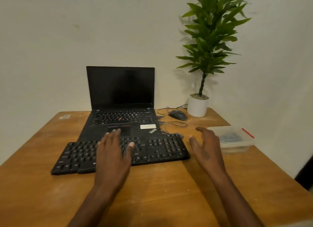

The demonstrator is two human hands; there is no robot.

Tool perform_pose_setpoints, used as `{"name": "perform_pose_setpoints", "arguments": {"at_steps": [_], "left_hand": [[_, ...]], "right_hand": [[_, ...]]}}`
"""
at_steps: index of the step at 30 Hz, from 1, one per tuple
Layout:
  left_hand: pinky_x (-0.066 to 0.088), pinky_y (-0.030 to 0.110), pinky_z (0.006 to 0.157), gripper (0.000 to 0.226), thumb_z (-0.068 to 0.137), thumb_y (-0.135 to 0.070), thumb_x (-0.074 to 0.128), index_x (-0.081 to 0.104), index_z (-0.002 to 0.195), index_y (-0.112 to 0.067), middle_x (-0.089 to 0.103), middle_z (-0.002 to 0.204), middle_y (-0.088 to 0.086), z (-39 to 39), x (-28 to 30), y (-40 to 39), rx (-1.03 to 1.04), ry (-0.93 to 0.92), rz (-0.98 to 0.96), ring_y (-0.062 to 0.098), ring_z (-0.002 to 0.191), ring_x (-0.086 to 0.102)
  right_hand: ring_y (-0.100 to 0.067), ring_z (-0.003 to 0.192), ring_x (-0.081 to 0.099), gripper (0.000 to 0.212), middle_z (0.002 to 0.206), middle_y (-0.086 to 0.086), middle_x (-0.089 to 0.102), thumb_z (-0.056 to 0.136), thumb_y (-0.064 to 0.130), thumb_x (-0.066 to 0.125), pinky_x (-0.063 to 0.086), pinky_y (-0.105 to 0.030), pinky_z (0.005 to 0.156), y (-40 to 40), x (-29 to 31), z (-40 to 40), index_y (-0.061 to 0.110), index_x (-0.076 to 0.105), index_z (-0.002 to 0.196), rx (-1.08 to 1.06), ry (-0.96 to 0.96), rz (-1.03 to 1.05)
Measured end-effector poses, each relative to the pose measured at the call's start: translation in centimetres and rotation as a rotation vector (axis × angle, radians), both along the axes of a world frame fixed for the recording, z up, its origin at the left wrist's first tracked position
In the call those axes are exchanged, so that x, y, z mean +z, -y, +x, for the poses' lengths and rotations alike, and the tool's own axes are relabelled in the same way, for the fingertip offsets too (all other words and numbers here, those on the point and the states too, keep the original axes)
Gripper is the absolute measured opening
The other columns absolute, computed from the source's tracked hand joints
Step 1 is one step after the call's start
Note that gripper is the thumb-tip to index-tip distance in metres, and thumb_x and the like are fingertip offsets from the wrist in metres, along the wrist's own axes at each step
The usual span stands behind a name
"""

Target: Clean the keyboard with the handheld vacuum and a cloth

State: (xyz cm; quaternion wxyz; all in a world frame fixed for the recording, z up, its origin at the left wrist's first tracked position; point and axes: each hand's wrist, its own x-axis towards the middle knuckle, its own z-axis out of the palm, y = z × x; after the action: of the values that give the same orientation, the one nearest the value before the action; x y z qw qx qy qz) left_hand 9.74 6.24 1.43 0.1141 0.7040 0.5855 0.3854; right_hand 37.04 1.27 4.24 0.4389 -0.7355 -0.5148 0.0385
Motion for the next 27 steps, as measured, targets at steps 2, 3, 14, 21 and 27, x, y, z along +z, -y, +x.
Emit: {"name": "perform_pose_setpoints", "arguments": {"at_steps": [2,3,14,21,27], "left_hand": [[0.016,0.043,0.129,0.071,0.103,-0.055,0.046,0.022,0.165,-0.03,0.023,0.171,-0.007,4.5,0.3,1.1,-0.117,0.024,0.003,0.015,0.16,0.011],[0.014,0.04,0.129,0.071,0.104,-0.056,0.046,0.019,0.165,-0.033,0.018,0.172,-0.011,6.6,0.3,1.6,-0.172,0.024,-0.005,0.012,0.16,0.007],[-0.008,0.027,0.123,0.068,0.111,-0.046,0.043,0.005,0.167,-0.038,0.007,0.176,-0.008,23.2,0.5,4.3,-0.586,-0.188,-0.053,0.01,0.161,0.004],[-0.007,0.026,0.123,0.067,0.111,-0.044,0.043,0.011,0.168,-0.029,0.01,0.176,-0.005,24.2,-0.7,4.2,-0.583,-0.192,-0.057,0.011,0.161,0.005],[-0.007,0.028,0.125,0.068,0.111,-0.045,0.044,0.011,0.168,-0.03,0.012,0.176,-0.004,23.7,-0.8,3.5,-0.585,-0.182,-0.076,0.011,0.161,0.006]], "right_hand": [[-0.023,0.133,0.043,0.04,0.141,-0.005,0.055,0.1,0.029,0.061,0.038,-0.033,0.097,0.6,0.6,2.9,0.017,0.057,0.138,-0.081,0.017,0.076],[-0.025,0.131,0.045,0.039,0.14,-0.006,0.056,0.1,0.029,0.061,0.039,-0.034,0.095,0.8,0.7,4.4,0.017,0.059,0.136,-0.127,0.024,0.095],[-0.039,0.142,0.039,0.05,0.159,-0.009,0.041,0.1,0.049,0.053,0.035,-0.059,0.114,1.3,-1.6,16.8,0.028,0.053,0.145,-0.249,0.178,-0.251],[-0.035,0.138,0.044,0.046,0.16,-0.007,0.037,0.101,0.049,0.048,0.046,-0.054,0.106,0.8,-3.3,16.5,0.026,0.06,0.139,-0.191,0.061,-0.172],[-0.037,0.141,0.039,0.049,0.162,-0.008,0.034,0.101,0.052,0.045,0.042,-0.057,0.109,0.1,-3.4,16.3,0.026,0.057,0.141,-0.18,0.079,-0.175]]}}
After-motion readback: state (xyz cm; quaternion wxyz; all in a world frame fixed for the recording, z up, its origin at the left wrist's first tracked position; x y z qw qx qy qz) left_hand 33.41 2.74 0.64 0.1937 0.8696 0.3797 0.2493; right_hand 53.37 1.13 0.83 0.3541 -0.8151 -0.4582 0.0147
